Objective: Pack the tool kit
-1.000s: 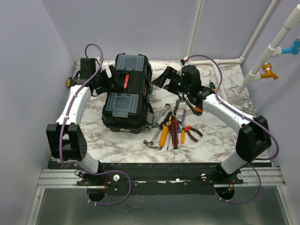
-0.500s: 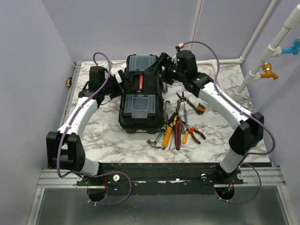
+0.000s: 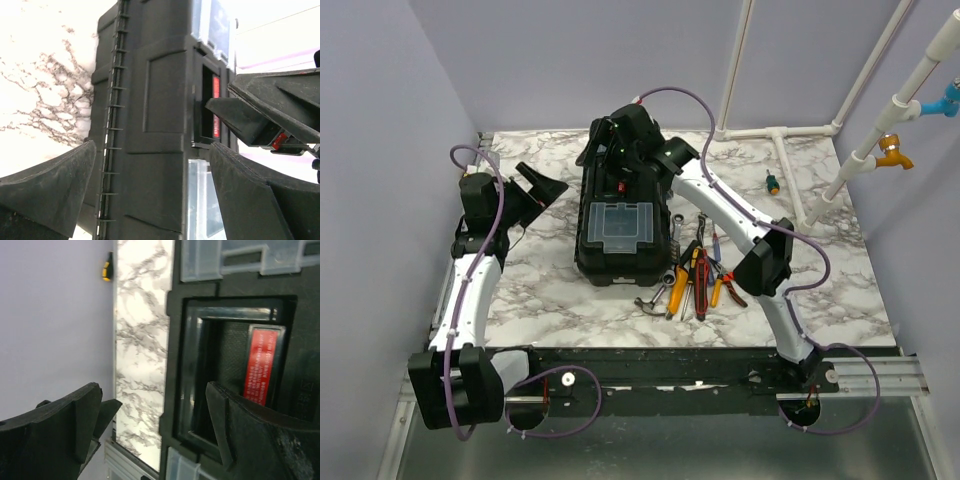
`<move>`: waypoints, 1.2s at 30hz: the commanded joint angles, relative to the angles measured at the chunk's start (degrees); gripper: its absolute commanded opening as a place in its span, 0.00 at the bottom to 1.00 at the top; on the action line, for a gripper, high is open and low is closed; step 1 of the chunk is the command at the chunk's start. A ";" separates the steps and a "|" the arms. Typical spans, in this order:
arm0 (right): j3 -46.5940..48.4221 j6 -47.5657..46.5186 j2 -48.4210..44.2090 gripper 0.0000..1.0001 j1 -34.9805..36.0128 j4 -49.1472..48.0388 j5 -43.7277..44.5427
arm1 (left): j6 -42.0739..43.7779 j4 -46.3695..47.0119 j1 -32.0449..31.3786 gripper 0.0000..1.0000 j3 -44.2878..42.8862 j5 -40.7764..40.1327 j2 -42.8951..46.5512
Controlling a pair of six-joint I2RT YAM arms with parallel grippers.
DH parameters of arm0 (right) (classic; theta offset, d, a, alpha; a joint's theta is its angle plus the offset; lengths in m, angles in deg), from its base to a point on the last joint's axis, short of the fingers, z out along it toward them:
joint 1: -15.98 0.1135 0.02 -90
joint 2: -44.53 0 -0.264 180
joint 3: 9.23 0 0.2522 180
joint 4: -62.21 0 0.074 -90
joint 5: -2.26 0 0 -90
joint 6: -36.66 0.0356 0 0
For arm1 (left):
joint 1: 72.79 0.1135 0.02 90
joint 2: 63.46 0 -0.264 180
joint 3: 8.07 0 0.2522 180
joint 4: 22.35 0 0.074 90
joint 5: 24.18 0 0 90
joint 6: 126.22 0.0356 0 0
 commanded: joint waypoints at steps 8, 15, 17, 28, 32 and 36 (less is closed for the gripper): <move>6.93 2.64 8.86 0.93 1.96 4.79 2.76 | -4.34 15.57 -0.25 0.89 5.90 0.72 -8.34; 7.70 4.48 12.68 0.92 2.97 2.40 -1.33 | -0.86 14.05 -4.24 0.75 -1.92 4.40 -21.58; 5.10 4.65 11.98 0.92 2.97 -0.51 -5.84 | -1.18 15.30 -4.66 0.69 -3.66 7.14 -25.10; -10.95 7.58 6.41 0.89 2.54 -26.48 -31.14 | 1.24 12.62 -7.47 0.68 -7.00 7.51 -27.22; -24.80 9.40 -1.27 0.87 1.05 -38.56 -32.84 | 1.96 10.78 -7.17 0.71 -6.58 5.81 -24.61; -39.00 13.39 -8.26 0.83 -1.76 -54.14 -35.03 | 0.59 10.59 -6.16 0.76 -5.30 4.03 -20.67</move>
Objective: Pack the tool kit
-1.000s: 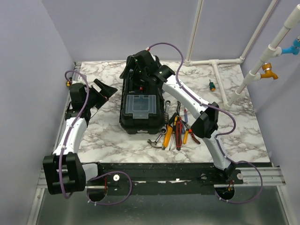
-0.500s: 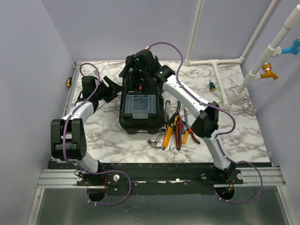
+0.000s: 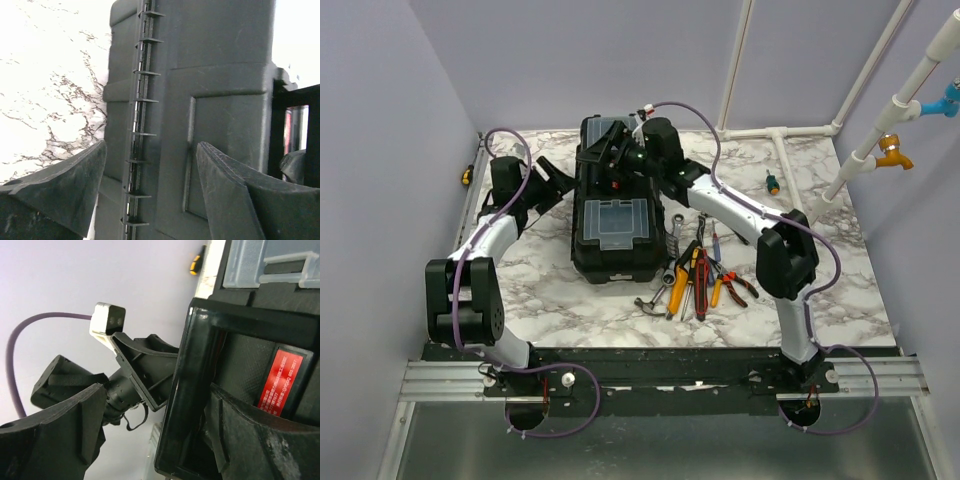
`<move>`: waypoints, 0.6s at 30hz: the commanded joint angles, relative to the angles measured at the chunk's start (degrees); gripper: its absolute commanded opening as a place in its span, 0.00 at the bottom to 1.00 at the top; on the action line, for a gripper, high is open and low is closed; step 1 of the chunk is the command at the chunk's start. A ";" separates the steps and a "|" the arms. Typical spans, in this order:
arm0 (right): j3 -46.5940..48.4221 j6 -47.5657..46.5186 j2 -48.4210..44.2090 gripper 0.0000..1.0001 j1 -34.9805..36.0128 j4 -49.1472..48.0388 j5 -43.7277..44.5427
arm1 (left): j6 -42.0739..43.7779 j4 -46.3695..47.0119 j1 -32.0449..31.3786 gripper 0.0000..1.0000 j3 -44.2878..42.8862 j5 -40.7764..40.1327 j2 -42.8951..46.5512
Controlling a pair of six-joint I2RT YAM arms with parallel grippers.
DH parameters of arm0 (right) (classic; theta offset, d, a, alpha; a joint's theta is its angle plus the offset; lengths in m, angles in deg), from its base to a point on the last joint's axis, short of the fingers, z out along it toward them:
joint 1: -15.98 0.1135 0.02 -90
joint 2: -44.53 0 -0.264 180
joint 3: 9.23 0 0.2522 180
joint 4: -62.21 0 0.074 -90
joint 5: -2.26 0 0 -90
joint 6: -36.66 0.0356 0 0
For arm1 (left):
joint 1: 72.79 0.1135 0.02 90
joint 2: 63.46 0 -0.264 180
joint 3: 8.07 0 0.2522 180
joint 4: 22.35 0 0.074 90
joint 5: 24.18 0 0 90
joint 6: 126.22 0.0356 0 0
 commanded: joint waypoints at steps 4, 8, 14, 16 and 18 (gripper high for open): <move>-16.12 8.47 -3.38 0.83 0.28 -23.32 -19.21 | -2.39 -0.99 -0.45 0.80 1.41 4.01 9.26; -17.58 10.82 -2.24 0.83 -0.52 -27.68 -24.31 | -2.26 -3.52 -0.45 0.85 -0.48 2.31 12.99; -20.63 10.04 -3.85 0.83 -1.15 -29.54 -23.97 | -2.01 -10.17 -0.80 0.88 -8.18 4.47 11.61; -20.47 9.37 -4.18 0.84 -1.33 -28.75 -23.71 | -1.93 -12.25 -1.63 0.88 -11.00 5.53 9.44; -20.03 9.00 -4.14 0.84 -1.51 -28.05 -23.53 | -1.81 -13.95 -1.85 0.88 -13.27 5.52 7.55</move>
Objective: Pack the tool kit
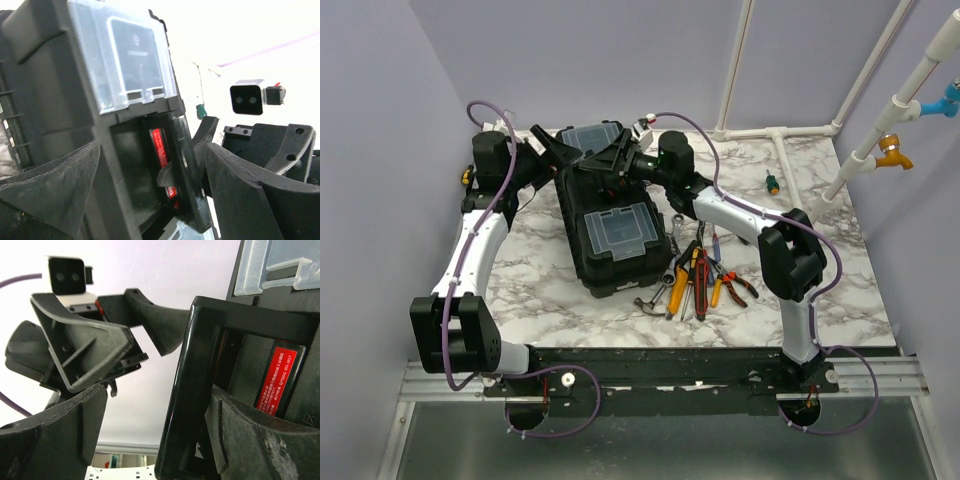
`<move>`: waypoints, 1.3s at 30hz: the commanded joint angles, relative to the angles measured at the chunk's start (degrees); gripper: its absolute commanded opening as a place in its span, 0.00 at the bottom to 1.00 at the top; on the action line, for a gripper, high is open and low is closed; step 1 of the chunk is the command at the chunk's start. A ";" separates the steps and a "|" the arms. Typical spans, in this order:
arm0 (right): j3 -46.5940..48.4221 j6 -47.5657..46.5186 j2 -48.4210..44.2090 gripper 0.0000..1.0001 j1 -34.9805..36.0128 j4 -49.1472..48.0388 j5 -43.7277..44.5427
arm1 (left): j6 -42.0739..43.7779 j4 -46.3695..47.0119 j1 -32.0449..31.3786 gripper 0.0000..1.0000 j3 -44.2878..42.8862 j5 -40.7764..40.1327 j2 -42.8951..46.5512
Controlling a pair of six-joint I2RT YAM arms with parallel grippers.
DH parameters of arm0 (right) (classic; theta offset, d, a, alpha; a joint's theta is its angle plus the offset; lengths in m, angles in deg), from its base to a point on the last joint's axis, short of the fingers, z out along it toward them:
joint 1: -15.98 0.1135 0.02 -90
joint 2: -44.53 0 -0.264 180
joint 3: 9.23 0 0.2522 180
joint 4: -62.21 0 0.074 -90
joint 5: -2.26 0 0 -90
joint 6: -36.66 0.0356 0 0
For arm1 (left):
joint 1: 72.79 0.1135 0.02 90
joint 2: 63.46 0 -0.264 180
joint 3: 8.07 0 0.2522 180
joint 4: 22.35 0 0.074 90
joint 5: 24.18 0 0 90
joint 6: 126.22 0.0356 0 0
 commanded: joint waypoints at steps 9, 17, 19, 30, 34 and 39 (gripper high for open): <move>4.08 -8.80 0.54 0.86 0.76 14.39 -0.01 | 2.13 -12.86 -7.65 0.88 -13.28 0.83 -10.00; 8.89 -17.36 -1.78 0.88 0.78 28.42 13.37 | 1.15 -13.92 -10.13 0.64 -13.26 -0.99 -12.16; 8.62 -19.04 -3.13 0.89 0.77 29.58 16.43 | 1.47 -13.72 -10.13 0.61 -12.99 -1.15 -12.22; 6.53 -22.91 -7.09 0.83 0.73 27.09 9.60 | 4.84 -17.57 -10.18 0.75 -12.61 -2.13 -11.43; 7.17 -20.50 -4.89 0.80 1.09 22.61 1.54 | 5.92 -19.38 -10.06 0.79 -12.14 -3.82 -9.46; 5.27 -21.02 -5.75 0.79 1.18 21.34 1.66 | 6.24 -21.43 -10.13 0.72 -11.95 -3.93 -8.59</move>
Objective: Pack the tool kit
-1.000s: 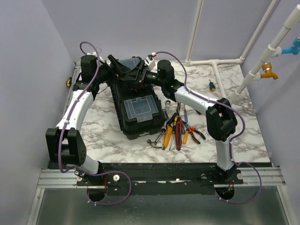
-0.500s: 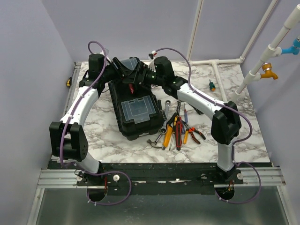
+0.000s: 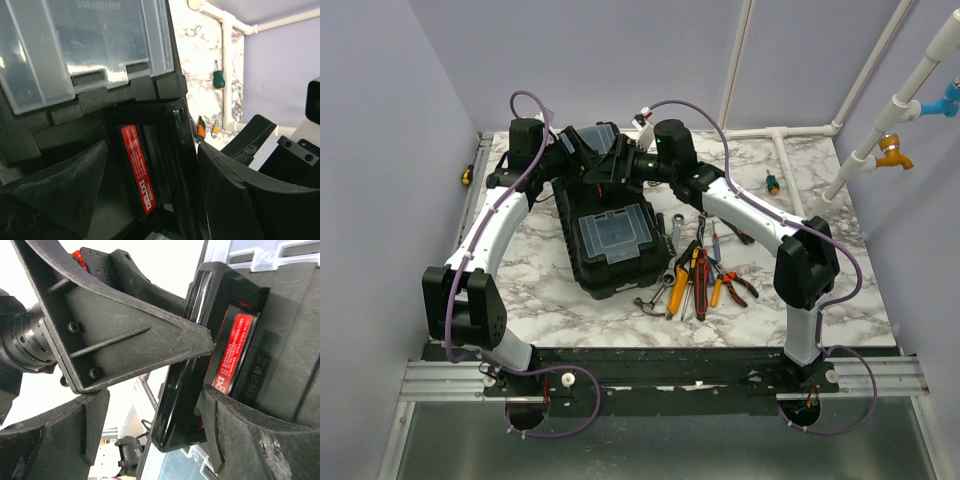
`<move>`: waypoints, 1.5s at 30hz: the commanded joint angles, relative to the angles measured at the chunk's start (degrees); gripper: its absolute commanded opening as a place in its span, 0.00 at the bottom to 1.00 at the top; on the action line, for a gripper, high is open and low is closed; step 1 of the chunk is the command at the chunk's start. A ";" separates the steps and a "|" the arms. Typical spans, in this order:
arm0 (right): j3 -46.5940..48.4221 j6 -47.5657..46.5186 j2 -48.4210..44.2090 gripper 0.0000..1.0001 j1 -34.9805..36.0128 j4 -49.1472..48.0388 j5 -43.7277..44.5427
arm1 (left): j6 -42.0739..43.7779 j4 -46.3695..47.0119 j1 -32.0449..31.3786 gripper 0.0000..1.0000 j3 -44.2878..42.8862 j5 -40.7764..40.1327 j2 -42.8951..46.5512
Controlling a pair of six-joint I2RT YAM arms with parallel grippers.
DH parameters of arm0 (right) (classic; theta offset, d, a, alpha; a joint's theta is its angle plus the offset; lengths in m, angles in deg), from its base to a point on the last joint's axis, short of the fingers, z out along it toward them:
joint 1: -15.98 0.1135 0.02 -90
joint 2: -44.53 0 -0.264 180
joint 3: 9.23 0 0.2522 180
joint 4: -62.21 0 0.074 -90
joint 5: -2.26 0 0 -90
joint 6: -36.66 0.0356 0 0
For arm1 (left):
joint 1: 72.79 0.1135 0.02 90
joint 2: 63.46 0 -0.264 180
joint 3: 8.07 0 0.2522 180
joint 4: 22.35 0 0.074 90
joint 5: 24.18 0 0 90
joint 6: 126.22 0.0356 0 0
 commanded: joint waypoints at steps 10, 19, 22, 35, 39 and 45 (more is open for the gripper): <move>0.43 -0.80 0.21 0.73 0.53 -5.64 -6.81 | 4.60 -8.28 -1.09 0.59 2.66 -2.33 4.38; -2.90 -4.85 -5.66 0.76 -0.45 -0.51 1.54 | 7.20 -10.18 -1.04 0.09 0.89 -3.81 4.68; -6.15 -5.74 -9.27 0.77 -2.12 1.57 6.43 | 9.26 -11.16 -1.00 0.00 -1.87 -3.96 3.44; -25.86 -9.02 -22.57 0.77 -14.58 5.07 22.87 | 12.25 -18.62 1.45 0.00 -19.00 12.21 -2.96; -28.52 -12.05 -20.65 0.76 -14.84 3.72 19.46 | 12.08 -18.83 3.64 0.00 -19.40 16.62 -2.35; -27.50 -13.49 -14.12 0.72 -13.68 3.07 12.99 | 10.57 -17.18 6.03 0.00 -17.55 22.37 -1.49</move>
